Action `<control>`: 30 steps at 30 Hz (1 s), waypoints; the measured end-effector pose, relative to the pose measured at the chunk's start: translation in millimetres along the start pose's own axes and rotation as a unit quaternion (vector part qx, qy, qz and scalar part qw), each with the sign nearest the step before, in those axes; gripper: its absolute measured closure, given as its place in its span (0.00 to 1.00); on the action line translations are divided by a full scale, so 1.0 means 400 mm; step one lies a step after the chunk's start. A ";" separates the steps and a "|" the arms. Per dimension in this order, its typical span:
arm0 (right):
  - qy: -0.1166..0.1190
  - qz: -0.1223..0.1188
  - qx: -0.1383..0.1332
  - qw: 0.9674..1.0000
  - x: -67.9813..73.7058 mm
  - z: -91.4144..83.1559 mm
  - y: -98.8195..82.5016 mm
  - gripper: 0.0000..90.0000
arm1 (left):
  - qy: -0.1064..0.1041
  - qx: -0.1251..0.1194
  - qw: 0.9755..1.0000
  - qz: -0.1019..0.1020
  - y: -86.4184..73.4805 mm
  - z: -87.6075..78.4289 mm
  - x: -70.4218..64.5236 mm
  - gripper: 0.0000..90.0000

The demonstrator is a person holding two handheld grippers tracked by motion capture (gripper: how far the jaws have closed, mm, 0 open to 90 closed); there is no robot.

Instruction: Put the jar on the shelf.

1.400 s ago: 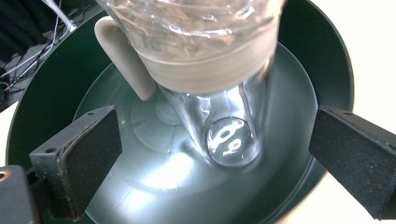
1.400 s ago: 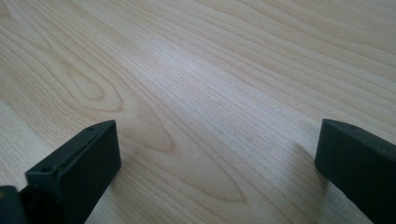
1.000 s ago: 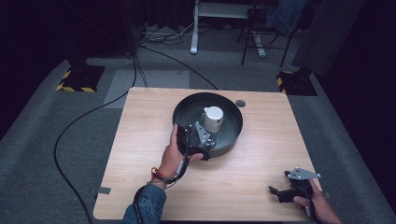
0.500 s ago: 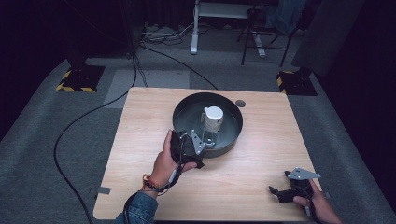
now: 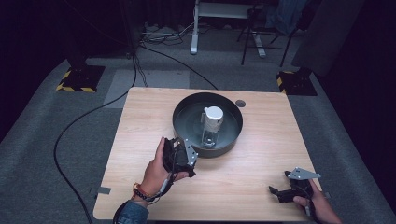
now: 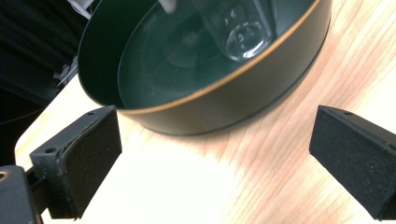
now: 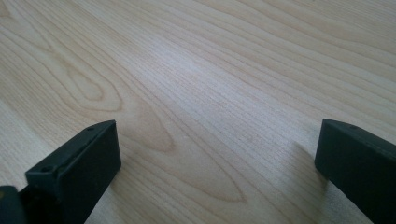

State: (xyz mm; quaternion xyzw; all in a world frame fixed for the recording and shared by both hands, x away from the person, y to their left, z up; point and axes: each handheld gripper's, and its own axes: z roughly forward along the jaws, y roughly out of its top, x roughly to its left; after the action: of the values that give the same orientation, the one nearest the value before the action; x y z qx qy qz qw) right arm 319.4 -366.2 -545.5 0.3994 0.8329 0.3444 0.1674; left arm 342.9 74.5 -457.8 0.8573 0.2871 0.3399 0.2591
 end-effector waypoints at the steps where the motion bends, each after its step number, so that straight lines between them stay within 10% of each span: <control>1: 0.000 0.000 0.000 1.000 0.000 0.000 0.000 0.00 | 0.001 0.000 1.000 -0.001 -0.006 -0.002 0.000 0.03; 30: 0.000 0.001 0.000 1.000 0.000 0.000 0.000 0.00 | -0.008 0.031 0.997 -0.070 -0.221 -0.023 0.007 0.03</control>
State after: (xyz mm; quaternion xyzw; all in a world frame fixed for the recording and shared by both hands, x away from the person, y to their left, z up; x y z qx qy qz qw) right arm 319.2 -366.1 -545.5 0.4000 0.8327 0.3444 0.1674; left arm 309.9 140.4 -507.2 0.8454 0.3550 0.3046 0.2579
